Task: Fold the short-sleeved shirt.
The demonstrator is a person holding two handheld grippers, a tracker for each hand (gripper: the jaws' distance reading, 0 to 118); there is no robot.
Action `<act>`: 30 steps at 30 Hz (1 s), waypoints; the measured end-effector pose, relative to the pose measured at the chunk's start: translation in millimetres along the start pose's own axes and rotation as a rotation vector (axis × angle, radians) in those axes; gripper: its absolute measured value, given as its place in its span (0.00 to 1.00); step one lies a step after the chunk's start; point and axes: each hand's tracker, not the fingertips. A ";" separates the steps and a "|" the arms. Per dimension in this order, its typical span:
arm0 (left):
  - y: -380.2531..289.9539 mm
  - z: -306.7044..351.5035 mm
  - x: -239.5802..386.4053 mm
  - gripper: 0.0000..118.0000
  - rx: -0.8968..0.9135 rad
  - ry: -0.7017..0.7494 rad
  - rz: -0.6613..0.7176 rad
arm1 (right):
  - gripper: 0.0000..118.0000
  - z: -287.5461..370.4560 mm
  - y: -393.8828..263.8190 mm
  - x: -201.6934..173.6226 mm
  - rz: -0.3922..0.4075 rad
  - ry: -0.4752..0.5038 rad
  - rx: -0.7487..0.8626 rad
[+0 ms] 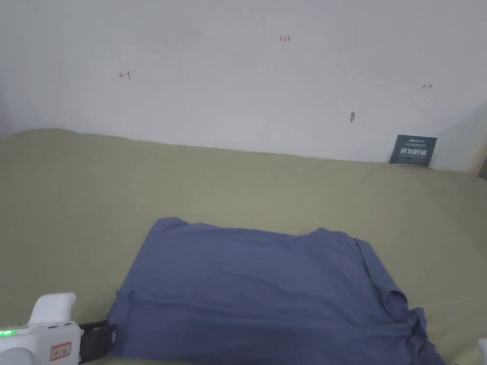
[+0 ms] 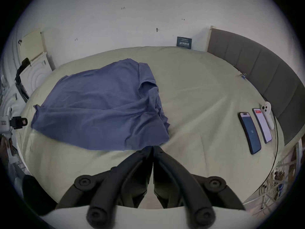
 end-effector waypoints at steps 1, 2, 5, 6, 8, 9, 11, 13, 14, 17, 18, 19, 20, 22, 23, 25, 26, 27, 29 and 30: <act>2.3 -7.3 -1.8 0.70 -0.012 0.007 0.005 | 0.05 -1.0 0.1 -0.1 -0.004 0.001 0.002; 3.8 -10.9 -3.7 0.90 -0.011 0.004 0.008 | 0.05 -2.0 0.2 0.1 -0.006 0.002 0.003; 8.9 -24.9 -3.0 0.88 -0.054 -0.006 0.011 | 0.05 -4.4 0.6 4.9 -0.011 0.000 -0.002; 9.6 -30.6 -1.9 0.88 -0.074 -0.001 0.000 | 0.05 -6.1 1.0 6.3 -0.010 -0.002 -0.005; 9.1 -42.4 0.3 0.88 -0.106 0.034 -0.038 | 0.05 -5.6 2.0 8.0 -0.010 -0.012 -0.005; 8.8 -48.1 1.0 0.88 -0.130 0.049 -0.050 | 0.05 -6.8 2.8 9.7 -0.014 -0.013 -0.005; 6.8 -53.6 3.3 0.80 -0.163 0.070 -0.058 | 0.06 -10.6 3.7 14.3 -0.034 -0.004 -0.006; 6.4 -45.8 6.7 0.74 -0.136 0.085 -0.070 | 0.19 -16.2 6.3 16.7 -0.047 0.001 -0.033; 8.6 -42.8 7.6 0.59 -0.128 0.098 -0.060 | 0.48 -19.8 7.2 15.9 -0.036 0.002 -0.047; 10.4 -30.7 7.3 0.03 -0.115 -0.003 0.003 | 0.91 -31.7 6.3 11.2 0.008 -0.019 -0.074; 10.0 -30.6 8.0 0.03 -0.108 -0.026 0.024 | 0.88 -35.0 7.6 10.5 0.007 -0.004 -0.072; 10.5 -30.8 11.3 0.03 -0.112 0.003 0.010 | 0.88 -39.9 9.1 10.1 0.002 0.005 -0.080; 10.2 -28.0 13.1 0.03 -0.110 0.016 -0.006 | 0.88 -44.9 10.7 8.9 -0.005 0.006 -0.086; 9.8 -27.6 16.4 0.03 -0.098 0.005 -0.024 | 0.88 -53.6 14.6 7.2 -0.017 0.005 -0.087; 10.1 -27.9 18.0 0.03 -0.098 0.001 -0.024 | 0.88 -57.7 16.5 6.7 -0.021 0.007 -0.082; 9.5 -26.2 16.0 0.03 -0.096 -0.001 -0.020 | 0.88 -66.9 21.1 8.2 -0.031 0.022 -0.083; 9.5 -27.0 16.1 0.03 -0.095 -0.006 -0.015 | 0.85 -72.6 22.8 9.2 -0.039 0.028 -0.099; 9.5 -28.1 16.5 0.03 -0.094 -0.012 -0.008 | 0.74 -77.9 23.6 10.2 -0.049 0.028 -0.122; 9.5 -29.3 10.8 0.03 -0.097 -0.019 0.008 | 0.51 -80.5 23.1 14.5 -0.078 0.067 -0.148; 9.1 -29.6 10.9 0.03 -0.095 -0.025 0.015 | 0.50 -77.7 22.4 14.2 -0.072 0.031 -0.136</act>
